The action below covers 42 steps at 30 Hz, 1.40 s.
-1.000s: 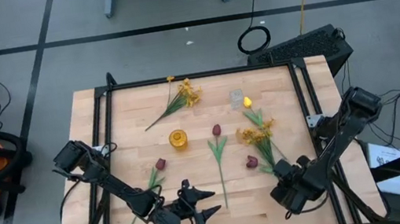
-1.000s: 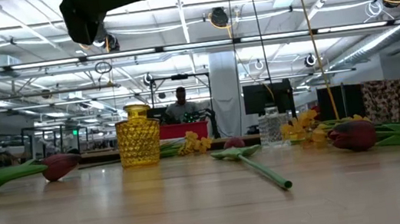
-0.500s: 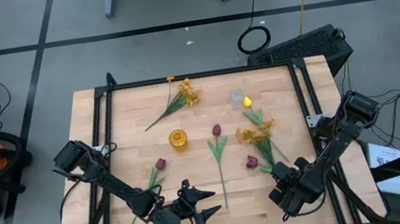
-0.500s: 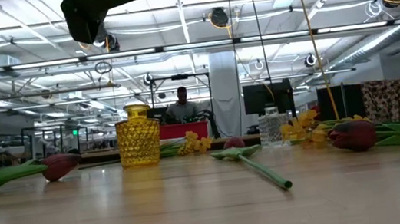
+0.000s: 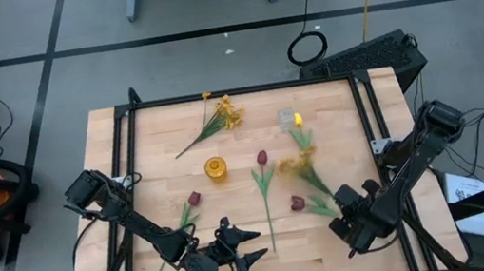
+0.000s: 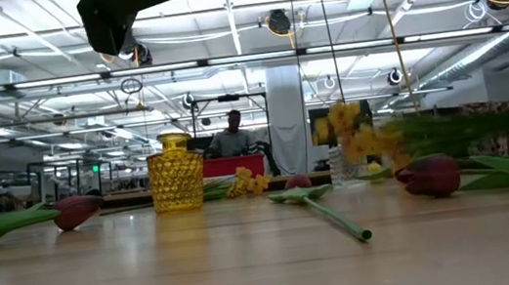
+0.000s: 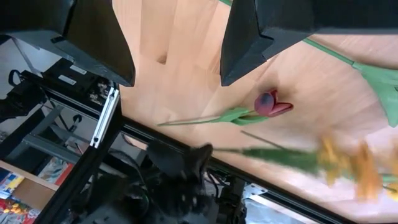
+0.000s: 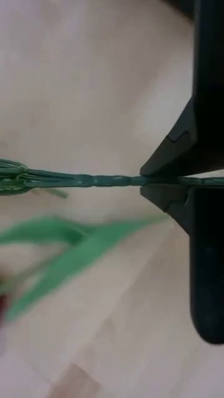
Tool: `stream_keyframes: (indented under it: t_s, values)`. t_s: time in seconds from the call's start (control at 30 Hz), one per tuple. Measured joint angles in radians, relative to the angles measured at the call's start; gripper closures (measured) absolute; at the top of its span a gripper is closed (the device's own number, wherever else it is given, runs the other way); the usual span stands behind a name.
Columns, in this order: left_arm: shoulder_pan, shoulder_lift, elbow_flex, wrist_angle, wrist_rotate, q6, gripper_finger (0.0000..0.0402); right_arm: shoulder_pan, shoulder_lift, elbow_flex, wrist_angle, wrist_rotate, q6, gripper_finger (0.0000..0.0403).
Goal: Sort flowers into vase by color
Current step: Adjust the bottom yellow flowers, then move the right violet tulip to the middle left of the table
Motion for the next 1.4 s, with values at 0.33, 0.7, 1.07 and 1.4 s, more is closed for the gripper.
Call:
stream_keyframes:
  t_s: [0.33,0.7,1.07,1.4]
  values:
    - [0.000,0.000,0.000,-0.001,0.000,0.000,0.0160,0.040,-0.038,-0.025,-0.173,0.020,0.176,0.0400]
    - [0.000,0.000,0.000,-0.004,0.000,0.000,0.0160,0.115,-0.038,-0.081,-0.203,0.072,0.352,0.0397]
    - [-0.001,-0.002,0.000,0.000,0.008,-0.002,0.0160,0.106,-0.037,-0.181,-0.071,0.004,0.321,0.0332]
    - [-0.001,-0.002,0.000,-0.002,0.008,-0.002,0.0160,0.171,-0.038,0.021,-0.068,0.054,0.081,0.0267]
